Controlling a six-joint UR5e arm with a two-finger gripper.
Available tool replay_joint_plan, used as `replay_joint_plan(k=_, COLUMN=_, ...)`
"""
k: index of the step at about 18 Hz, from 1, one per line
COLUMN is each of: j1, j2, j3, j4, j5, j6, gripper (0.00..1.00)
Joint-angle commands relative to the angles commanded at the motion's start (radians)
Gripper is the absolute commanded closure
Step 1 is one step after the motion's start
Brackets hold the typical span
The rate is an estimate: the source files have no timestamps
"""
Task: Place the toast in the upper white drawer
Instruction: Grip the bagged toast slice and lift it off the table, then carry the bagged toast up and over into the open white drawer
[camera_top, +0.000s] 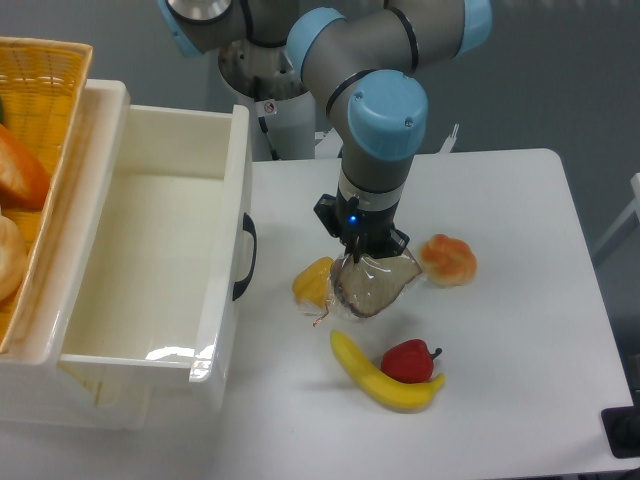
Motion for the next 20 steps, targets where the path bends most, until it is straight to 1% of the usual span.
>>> replay_joint_plan(k=6, j1=0.002, j2=0.000, j3=0.005, j4=0.000, j5=-0.002, j6=-0.035, gripper=1.00)
replay_joint_plan(k=8, j1=0.008, j2=0.002, j3=0.018, j4=-0.009, j5=-0.003, j6=-0.054, gripper=1.00)
replay_joint_plan(k=9, j1=0.009, j2=0.002, j3=0.028, j4=-0.024, j5=-0.003, j6=-0.070, gripper=1.00)
replay_joint_plan(k=11, j1=0.008, j2=0.002, j3=0.050, j4=-0.064, j5=-0.006, j6=-0.093, gripper=1.00)
replay_joint_plan(k=13, j1=0.008, j2=0.008, j3=0.067, j4=-0.121, j5=-0.027, j6=-0.155, gripper=1.00)
replay_joint_plan(k=15, j1=0.011, j2=0.061, j3=0.078, j4=-0.176, j5=-0.057, j6=-0.185, gripper=1.00)
replay_joint_plan(k=17, j1=0.035, j2=0.106, j3=0.078, j4=-0.219, j5=-0.125, j6=-0.210, gripper=1.00)
replay_joint_plan(k=20, j1=0.044, j2=0.167, j3=0.078, j4=-0.305, j5=-0.143, j6=-0.216, gripper=1.00)
